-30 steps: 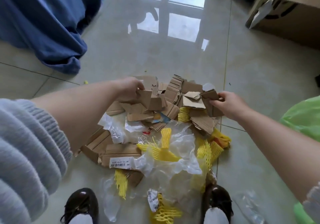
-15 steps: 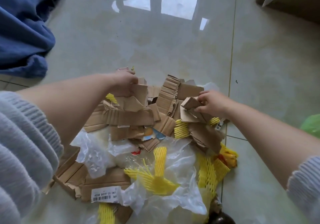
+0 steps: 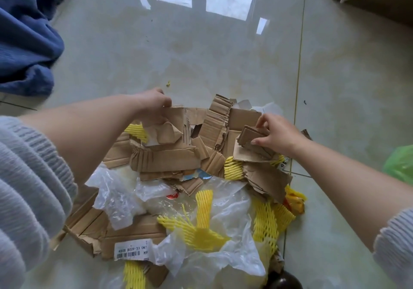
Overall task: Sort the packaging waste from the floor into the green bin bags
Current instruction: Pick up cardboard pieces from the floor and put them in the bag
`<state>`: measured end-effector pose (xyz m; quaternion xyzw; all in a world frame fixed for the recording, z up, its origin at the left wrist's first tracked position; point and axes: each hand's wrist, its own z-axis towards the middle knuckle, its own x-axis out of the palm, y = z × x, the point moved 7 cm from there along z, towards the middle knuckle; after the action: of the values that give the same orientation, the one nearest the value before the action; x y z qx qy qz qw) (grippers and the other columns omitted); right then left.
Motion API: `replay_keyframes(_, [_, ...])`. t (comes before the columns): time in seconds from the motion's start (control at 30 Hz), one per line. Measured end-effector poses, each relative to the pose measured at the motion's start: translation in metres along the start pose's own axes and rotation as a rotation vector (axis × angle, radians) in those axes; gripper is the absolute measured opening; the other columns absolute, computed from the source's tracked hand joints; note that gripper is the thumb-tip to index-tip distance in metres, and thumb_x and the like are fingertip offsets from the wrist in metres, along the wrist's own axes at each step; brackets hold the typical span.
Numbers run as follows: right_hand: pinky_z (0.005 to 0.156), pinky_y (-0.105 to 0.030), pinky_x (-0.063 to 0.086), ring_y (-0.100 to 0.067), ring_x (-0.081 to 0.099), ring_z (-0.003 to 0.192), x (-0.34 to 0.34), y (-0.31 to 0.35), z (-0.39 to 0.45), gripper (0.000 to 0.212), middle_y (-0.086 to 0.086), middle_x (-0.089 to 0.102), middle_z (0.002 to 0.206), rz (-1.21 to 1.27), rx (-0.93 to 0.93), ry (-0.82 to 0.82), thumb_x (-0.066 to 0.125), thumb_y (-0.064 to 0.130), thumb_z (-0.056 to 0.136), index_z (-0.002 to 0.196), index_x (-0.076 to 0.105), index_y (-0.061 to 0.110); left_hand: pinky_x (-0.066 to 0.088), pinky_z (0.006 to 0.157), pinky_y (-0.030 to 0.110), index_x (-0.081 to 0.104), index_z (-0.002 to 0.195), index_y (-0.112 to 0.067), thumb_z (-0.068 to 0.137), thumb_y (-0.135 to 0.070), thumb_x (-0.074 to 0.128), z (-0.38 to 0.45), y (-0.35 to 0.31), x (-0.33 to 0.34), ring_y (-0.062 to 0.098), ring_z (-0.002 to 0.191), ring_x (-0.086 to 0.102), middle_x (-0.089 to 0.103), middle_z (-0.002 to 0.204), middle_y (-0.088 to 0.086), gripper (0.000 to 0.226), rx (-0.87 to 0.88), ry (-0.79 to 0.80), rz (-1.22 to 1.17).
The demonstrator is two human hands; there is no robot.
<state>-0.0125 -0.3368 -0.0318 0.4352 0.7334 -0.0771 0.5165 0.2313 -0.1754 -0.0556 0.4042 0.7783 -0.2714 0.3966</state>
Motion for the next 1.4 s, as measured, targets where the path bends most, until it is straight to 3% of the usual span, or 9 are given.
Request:
replay_keyframes(0.17, [0.094, -0.032, 0.043, -0.022, 0.049, 0.122, 0.001, -0.003, -0.015, 0.066, -0.006, 0.051, 0.133, 0.159, 0.061, -0.007, 0.077, 0.027, 0.074, 0.131, 0.043, 0.021, 0.046, 0.088, 0.035, 0.049, 0.092, -0.016, 0.08, -0.028, 0.064, -0.006, -0.007, 0.009, 0.032, 0.106, 0.052, 0.052, 0.116, 0.011, 0.022, 0.059, 0.039, 0.033])
replay_keyframes(0.27, [0.092, -0.03, 0.043, -0.021, 0.049, 0.122, 0.0, -0.003, -0.02, 0.063, -0.005, 0.052, 0.134, 0.171, 0.055, -0.022, 0.076, 0.025, 0.076, 0.131, 0.045, 0.021, 0.047, 0.085, 0.035, 0.051, 0.095, -0.013, 0.083, -0.031, 0.062, -0.008, -0.009, 0.025, 0.031, 0.101, 0.055, 0.056, 0.111, 0.013, 0.024, 0.045, 0.115, 0.053])
replay_keyframes(0.37, [0.092, -0.031, 0.044, -0.021, 0.051, 0.119, 0.0, -0.005, -0.021, 0.06, -0.005, 0.054, 0.131, 0.176, 0.054, -0.045, 0.075, 0.024, 0.076, 0.129, 0.047, 0.021, 0.045, 0.092, 0.034, 0.054, 0.102, -0.008, 0.085, -0.029, 0.062, -0.006, -0.009, 0.037, 0.031, 0.11, 0.052, 0.049, 0.126, 0.013, 0.028, 0.056, 0.132, 0.036])
replay_keyframes(0.5, [0.085, -0.026, 0.043, -0.021, 0.054, 0.115, 0.004, -0.006, -0.018, 0.054, -0.004, 0.057, 0.128, 0.18, 0.059, -0.05, 0.074, 0.024, 0.077, 0.126, 0.051, 0.022, 0.025, 0.114, 0.045, 0.054, 0.12, -0.016, 0.086, -0.028, 0.059, -0.003, -0.012, 0.039, 0.024, 0.142, 0.024, 0.021, 0.156, 0.001, 0.036, 0.171, 0.107, 0.104])
replay_keyframes(0.6, [0.083, -0.026, 0.043, -0.02, 0.055, 0.112, 0.007, -0.004, -0.015, 0.05, -0.003, 0.057, 0.126, 0.174, 0.056, -0.042, 0.074, 0.026, 0.077, 0.123, 0.053, 0.023, 0.012, 0.117, 0.05, 0.051, 0.125, -0.027, 0.09, -0.036, 0.052, 0.001, -0.022, 0.036, 0.018, 0.147, 0.004, 0.016, 0.157, -0.011, 0.036, 0.239, 0.139, 0.219])
replay_keyframes(0.87, [0.077, -0.025, 0.039, -0.014, 0.05, 0.098, 0.007, -0.007, -0.014, 0.046, -0.003, 0.059, 0.121, 0.183, 0.07, -0.046, 0.072, 0.027, 0.079, 0.122, 0.055, 0.019, 0.027, 0.109, 0.04, 0.054, 0.12, -0.027, 0.088, -0.039, 0.051, -0.002, -0.029, 0.014, 0.023, 0.121, 0.051, 0.045, 0.135, 0.003, 0.035, 0.269, 0.039, 0.374])
replay_keyframes(1.03, [0.075, -0.026, 0.041, -0.014, 0.051, 0.094, 0.006, -0.011, -0.02, 0.044, -0.001, 0.059, 0.11, 0.278, 0.116, -0.053, 0.073, 0.028, 0.079, 0.118, 0.055, 0.018, 0.037, 0.099, 0.036, 0.058, 0.113, -0.022, 0.086, -0.039, 0.055, -0.025, -0.013, -0.003, 0.027, 0.109, 0.057, 0.055, 0.12, 0.005, 0.032, 0.21, -0.162, 0.313])
replay_keyframes(1.2, [0.082, -0.034, 0.05, -0.017, 0.056, 0.096, 0.001, -0.016, -0.031, 0.044, 0.001, 0.058, 0.106, 0.46, 0.176, -0.086, 0.075, 0.028, 0.077, 0.115, 0.055, 0.02, 0.045, 0.069, 0.034, 0.062, 0.096, -0.01, 0.081, -0.026, 0.066, -0.06, -0.002, -0.028, 0.033, 0.088, 0.057, 0.057, 0.101, 0.013, 0.023, 0.148, -0.301, 0.003])
replay_keyframes(1.4, [0.07, -0.036, 0.054, -0.025, 0.065, 0.09, 0.005, -0.042, -0.052, 0.04, -0.009, 0.066, 0.105, 1.076, 0.313, -0.005, 0.069, 0.011, 0.081, 0.119, 0.057, 0.015, 0.045, 0.064, 0.03, 0.053, 0.094, -0.018, 0.077, -0.019, 0.073, -0.089, 0.017, -0.063, 0.024, 0.076, 0.058, 0.062, 0.085, 0.003, 0.027, -0.014, -0.019, -0.282])
